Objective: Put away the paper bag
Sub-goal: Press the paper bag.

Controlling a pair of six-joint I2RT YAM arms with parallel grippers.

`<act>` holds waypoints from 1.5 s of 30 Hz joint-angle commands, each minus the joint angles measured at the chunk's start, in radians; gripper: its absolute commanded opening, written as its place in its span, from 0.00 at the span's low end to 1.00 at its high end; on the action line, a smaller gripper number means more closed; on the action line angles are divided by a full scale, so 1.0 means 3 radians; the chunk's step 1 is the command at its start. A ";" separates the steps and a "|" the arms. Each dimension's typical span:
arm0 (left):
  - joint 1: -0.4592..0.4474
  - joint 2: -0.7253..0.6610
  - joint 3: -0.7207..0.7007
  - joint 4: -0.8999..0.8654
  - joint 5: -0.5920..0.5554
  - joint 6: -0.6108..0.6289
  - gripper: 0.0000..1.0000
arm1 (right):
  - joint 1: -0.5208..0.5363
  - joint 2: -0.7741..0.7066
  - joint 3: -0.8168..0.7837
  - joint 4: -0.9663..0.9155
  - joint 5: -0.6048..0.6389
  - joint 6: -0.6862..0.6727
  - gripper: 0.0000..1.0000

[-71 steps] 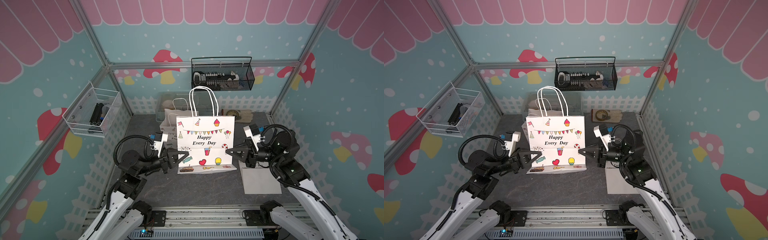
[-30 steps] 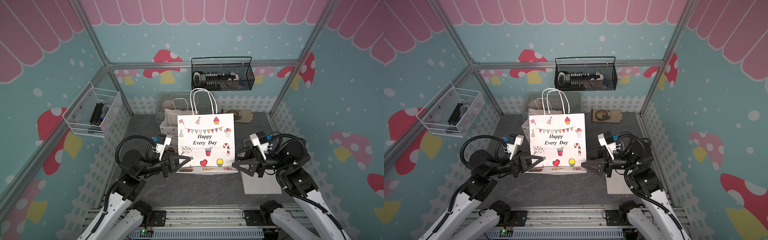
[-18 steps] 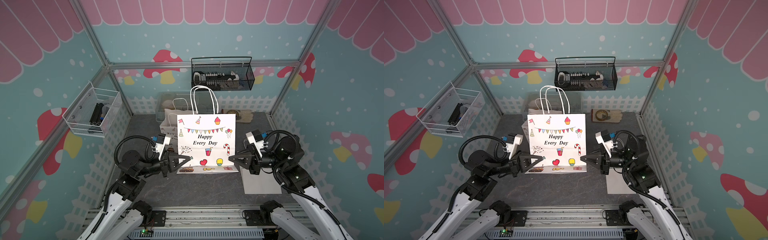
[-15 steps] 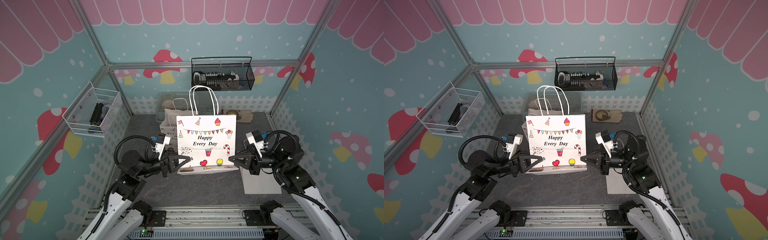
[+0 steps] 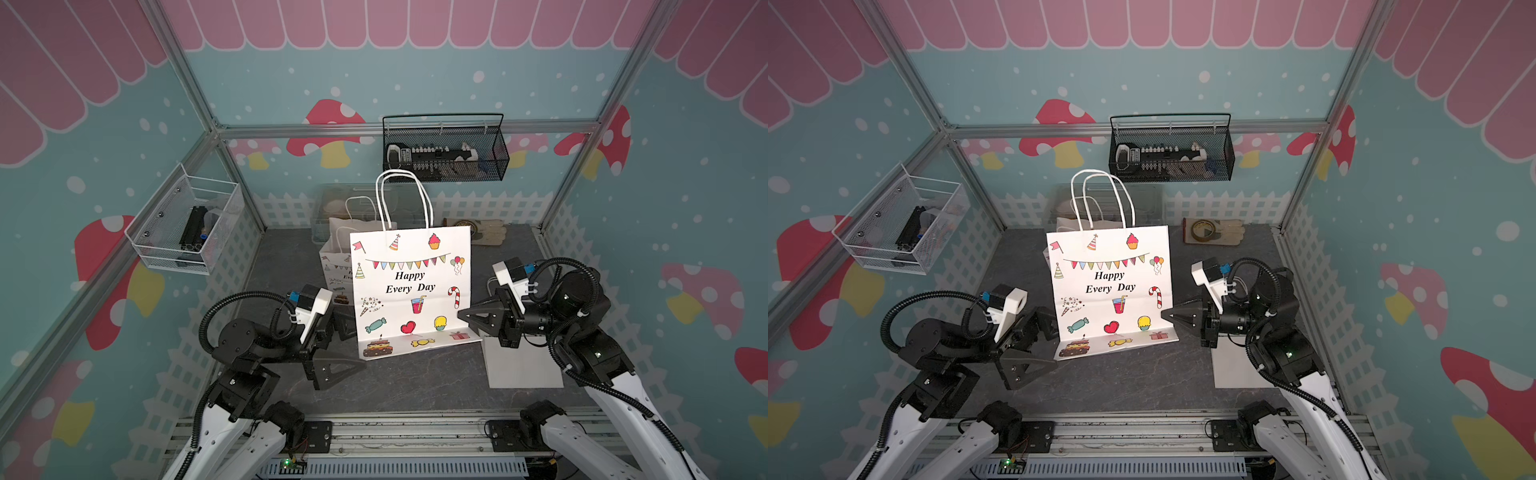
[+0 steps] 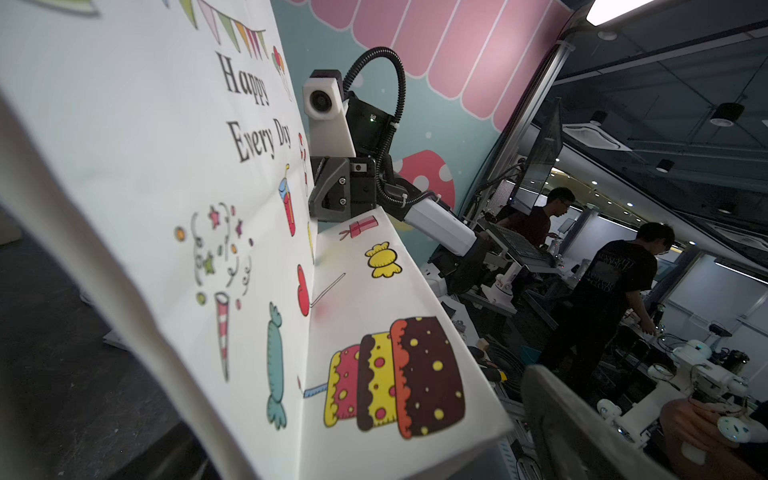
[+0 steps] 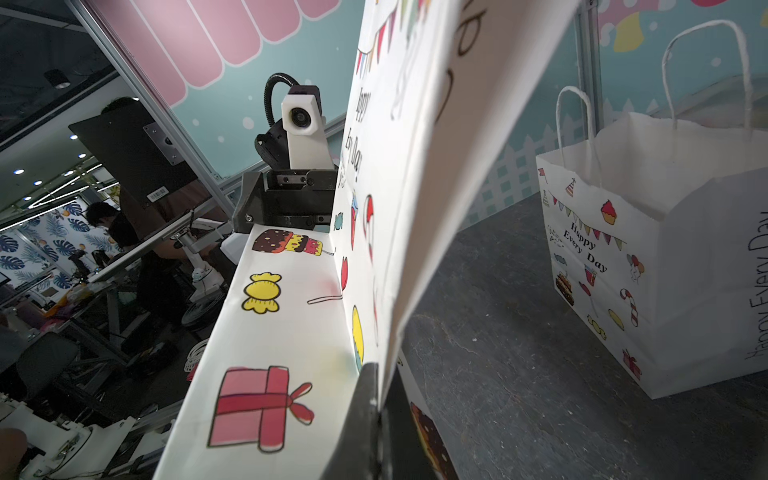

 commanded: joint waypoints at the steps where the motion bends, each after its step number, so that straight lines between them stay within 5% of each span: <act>1: -0.0008 -0.0093 0.0076 -0.0122 0.0164 0.0176 0.99 | -0.0017 0.0015 0.0158 0.0083 -0.0032 0.0016 0.00; 12: -0.0014 0.0181 0.0208 -0.0617 -0.0445 0.0473 0.91 | -0.0013 0.0055 0.0061 0.0559 -0.0338 0.0420 0.00; 28: -0.0026 0.0249 0.0071 0.0301 -0.0686 -0.0160 0.53 | 0.0092 -0.0020 -0.0201 0.0641 -0.0403 0.0401 0.00; 38: -0.0134 0.0316 0.0019 0.0377 -0.0731 -0.0170 0.32 | 0.0095 -0.0066 -0.0156 0.0481 -0.0357 0.0262 0.00; 45: -0.0140 0.0263 0.0084 0.0003 -0.0816 0.0059 0.10 | 0.0094 -0.0124 -0.0015 0.0334 -0.0243 0.0181 0.28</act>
